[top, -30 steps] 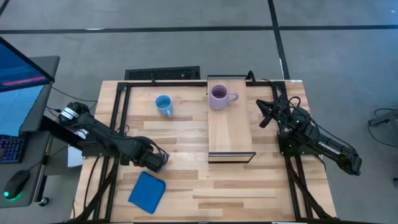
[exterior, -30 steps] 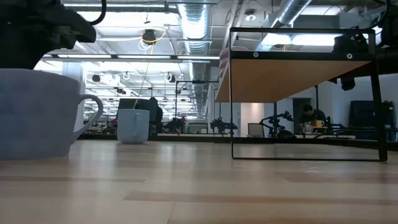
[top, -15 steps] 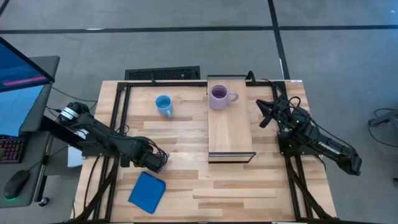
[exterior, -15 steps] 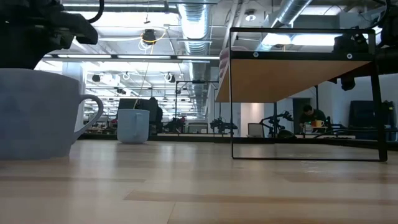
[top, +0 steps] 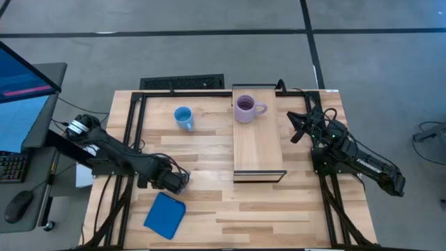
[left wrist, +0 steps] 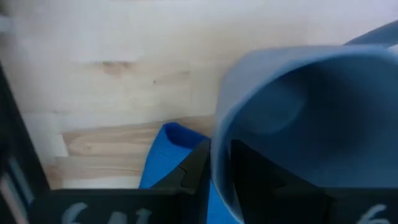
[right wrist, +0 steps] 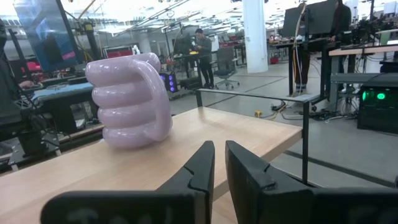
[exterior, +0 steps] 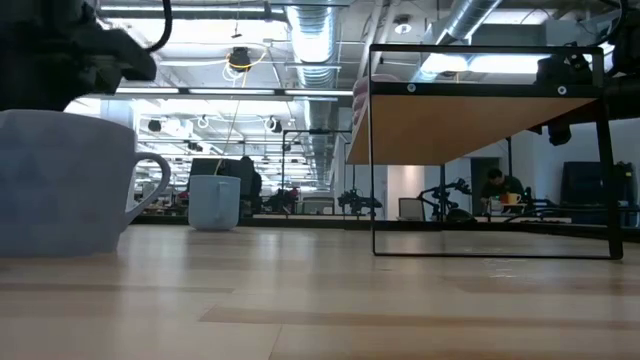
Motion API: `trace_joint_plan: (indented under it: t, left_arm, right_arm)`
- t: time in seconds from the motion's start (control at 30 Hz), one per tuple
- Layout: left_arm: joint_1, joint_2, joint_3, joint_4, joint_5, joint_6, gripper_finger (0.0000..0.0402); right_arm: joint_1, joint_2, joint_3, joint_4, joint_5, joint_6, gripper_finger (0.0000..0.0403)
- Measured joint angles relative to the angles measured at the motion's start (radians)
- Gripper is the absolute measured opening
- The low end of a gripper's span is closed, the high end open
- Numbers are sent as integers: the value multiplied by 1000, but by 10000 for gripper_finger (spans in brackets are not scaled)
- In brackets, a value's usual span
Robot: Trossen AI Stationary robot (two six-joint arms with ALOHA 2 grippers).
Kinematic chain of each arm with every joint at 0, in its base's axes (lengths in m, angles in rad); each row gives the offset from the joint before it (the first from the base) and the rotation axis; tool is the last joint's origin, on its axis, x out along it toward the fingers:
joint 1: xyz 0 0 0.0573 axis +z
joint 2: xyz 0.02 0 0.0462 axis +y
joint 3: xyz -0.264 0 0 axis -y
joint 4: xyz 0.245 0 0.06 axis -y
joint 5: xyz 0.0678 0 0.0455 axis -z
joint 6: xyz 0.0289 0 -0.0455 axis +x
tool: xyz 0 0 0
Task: Stack small to large cups/mugs on shelf
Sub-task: Put the blue mug on the shelf
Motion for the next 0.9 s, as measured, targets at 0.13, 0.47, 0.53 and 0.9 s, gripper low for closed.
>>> trace_joint_plan:
  t: [0.13, 0.47, 0.53, 0.9]
  left_arm:
    - [0, 0, -23, 23, 13, -25, 54]
    - [0, 0, -25, 6, -14, 13, 25]
    - [0, -3, -23, 3, -40, 19, 11]
    - [39, -2, -23, -3, -136, 114, 7]
  right_arm:
    - [0, 0, 0, 0, 0, 0, 64]
    - [0, 0, 0, 0, 0, 0, 64]
    - [0, 0, 0, 0, 0, 0, 64]
    - [0, 0, 0, 0, 0, 0, 64]
